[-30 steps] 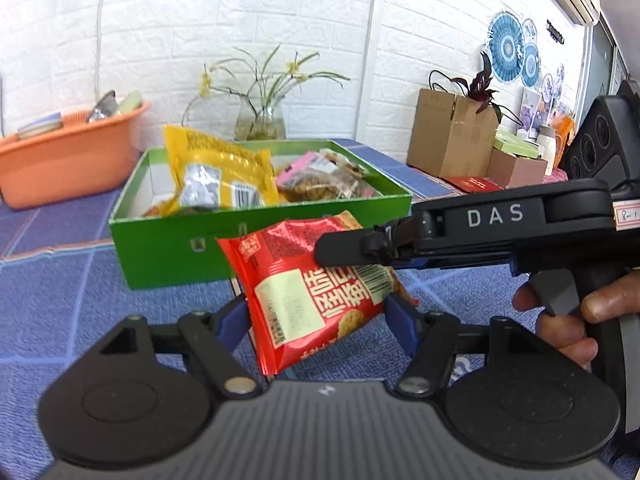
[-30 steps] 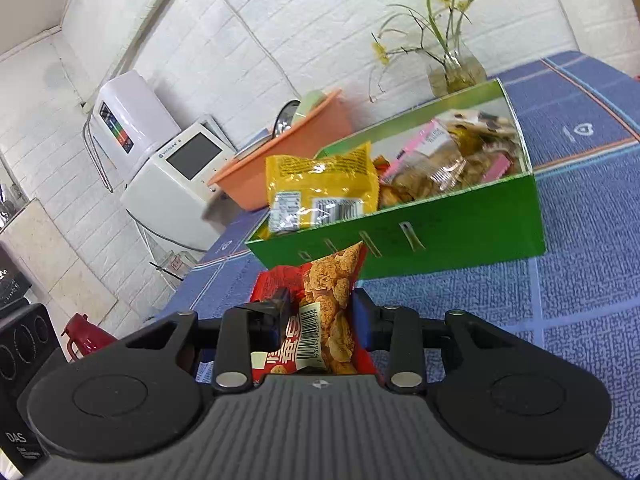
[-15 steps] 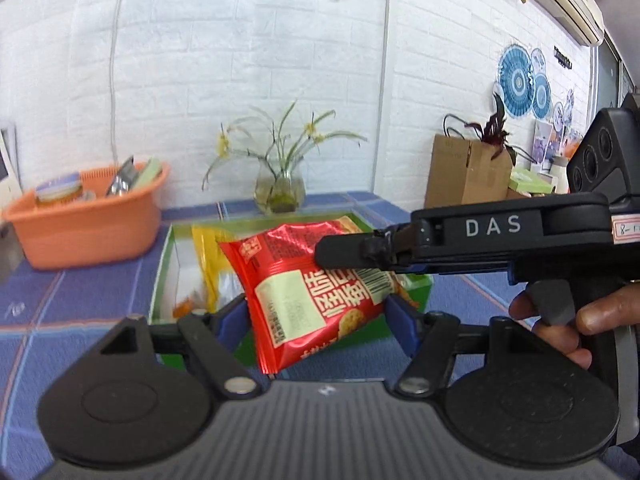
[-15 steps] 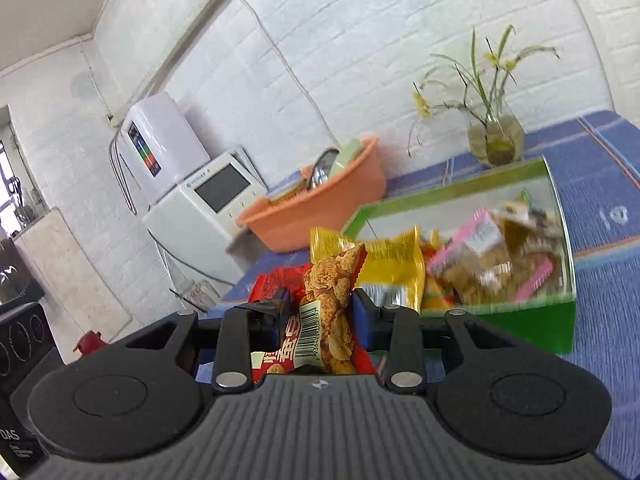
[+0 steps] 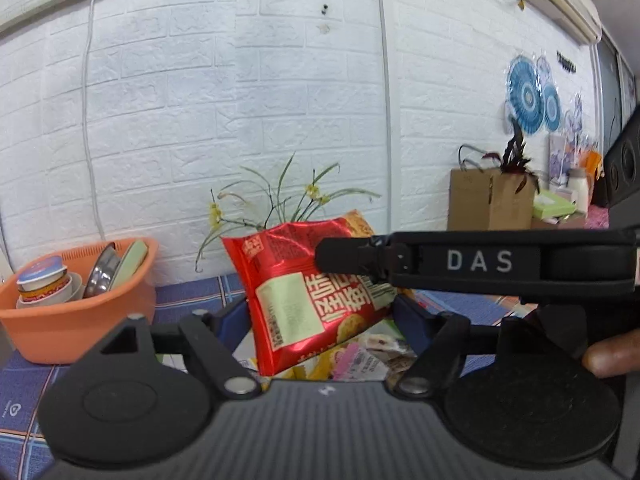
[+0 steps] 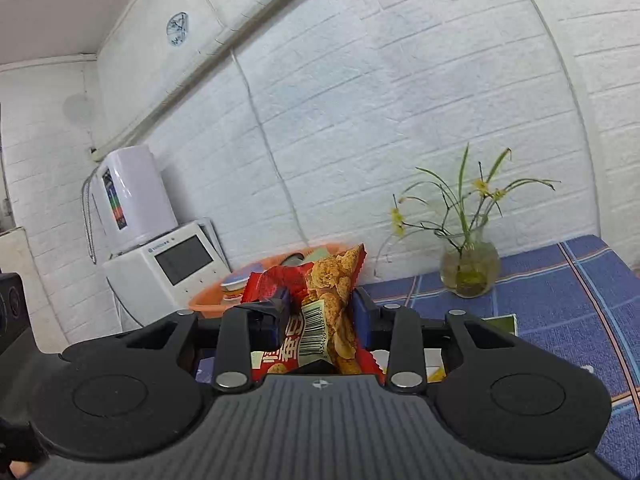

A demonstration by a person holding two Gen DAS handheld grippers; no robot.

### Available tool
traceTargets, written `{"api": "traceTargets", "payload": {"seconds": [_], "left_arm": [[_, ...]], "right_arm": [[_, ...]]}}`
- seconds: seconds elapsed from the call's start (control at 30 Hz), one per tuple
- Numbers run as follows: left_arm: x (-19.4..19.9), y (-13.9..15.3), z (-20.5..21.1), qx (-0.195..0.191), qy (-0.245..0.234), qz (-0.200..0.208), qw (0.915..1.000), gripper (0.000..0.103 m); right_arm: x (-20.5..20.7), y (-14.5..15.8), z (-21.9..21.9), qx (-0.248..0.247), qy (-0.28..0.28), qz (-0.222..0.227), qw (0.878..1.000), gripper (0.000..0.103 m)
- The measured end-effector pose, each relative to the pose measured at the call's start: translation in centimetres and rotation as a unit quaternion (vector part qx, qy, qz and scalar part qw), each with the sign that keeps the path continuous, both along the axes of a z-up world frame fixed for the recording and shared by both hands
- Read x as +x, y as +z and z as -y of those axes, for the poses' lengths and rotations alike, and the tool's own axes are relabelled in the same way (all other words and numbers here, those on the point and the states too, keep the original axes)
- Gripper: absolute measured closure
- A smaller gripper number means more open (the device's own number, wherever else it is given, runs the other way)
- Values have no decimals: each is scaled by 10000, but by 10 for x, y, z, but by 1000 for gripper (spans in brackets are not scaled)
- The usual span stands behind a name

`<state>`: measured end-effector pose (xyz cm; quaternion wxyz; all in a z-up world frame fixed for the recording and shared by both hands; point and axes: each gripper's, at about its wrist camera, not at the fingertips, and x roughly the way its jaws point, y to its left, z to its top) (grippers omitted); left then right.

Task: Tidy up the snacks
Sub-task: 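Lower the red peanut bag into the box and open the right tool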

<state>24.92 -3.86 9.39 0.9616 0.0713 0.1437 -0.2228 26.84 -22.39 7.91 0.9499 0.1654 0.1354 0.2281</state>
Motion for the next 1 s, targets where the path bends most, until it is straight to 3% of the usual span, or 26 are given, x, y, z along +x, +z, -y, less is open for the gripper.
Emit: {"api": "traceTargets", "payload": {"seconds": [0.17,0.33,0.4,0.43,0.47,0.77,1.0], "left_arm": [[24,-32,3,-63,24,-292,9996,24],[37,-44,3,-103,81,-310,9994,20],[41,-45,5,-46,117,-196,9997,14],[43,-46,6,19,166,-95,9998,12],[45,-46,8,117,211,4,9997,9],[54,-50,-3,39,542,-29,9985,6],[54,-53,-4,128,892,67,9959,5]], "right_arm": [[17,-31,5,77,-60,-304,9995,43],[23,-40,-1,-33,-142,-205,9997,39],[25,-41,-5,-183,-302,-109,9993,21],[25,-42,-7,-246,-362,-59,9990,3],[26,-43,-7,-268,-366,17,9990,0],[27,-46,-19,-1005,-900,196,9907,0],[23,-47,-14,-842,-1249,198,9884,0]]}}
